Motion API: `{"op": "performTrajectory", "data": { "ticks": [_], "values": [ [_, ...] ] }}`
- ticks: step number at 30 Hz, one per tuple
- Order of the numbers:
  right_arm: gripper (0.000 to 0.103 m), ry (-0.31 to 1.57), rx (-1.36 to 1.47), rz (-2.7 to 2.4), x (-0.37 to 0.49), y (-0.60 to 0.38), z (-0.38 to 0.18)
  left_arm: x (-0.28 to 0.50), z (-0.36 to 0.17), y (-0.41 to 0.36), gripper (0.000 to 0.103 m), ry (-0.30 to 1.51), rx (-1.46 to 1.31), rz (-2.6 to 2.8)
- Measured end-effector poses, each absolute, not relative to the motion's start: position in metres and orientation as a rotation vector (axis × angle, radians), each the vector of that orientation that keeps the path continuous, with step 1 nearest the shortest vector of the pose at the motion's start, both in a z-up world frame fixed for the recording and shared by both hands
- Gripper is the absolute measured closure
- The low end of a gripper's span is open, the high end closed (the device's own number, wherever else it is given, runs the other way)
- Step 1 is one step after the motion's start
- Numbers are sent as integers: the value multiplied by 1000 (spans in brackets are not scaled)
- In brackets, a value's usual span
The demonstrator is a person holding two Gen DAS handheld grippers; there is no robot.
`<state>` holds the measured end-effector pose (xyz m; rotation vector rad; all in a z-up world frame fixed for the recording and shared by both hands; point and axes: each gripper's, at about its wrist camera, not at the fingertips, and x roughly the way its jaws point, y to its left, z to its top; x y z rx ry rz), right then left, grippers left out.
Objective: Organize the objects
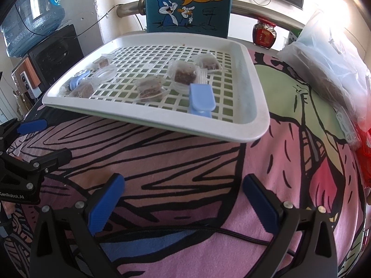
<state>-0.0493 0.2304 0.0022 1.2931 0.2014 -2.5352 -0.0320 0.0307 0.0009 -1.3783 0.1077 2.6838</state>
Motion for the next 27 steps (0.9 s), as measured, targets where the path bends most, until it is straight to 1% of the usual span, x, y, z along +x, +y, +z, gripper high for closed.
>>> {"op": "performTrajectory", "data": {
  "ticks": [27],
  "values": [
    [0, 236, 1268, -2487, -42, 222, 2, -25, 1, 31, 0, 125, -1368, 2663]
  ]
}}
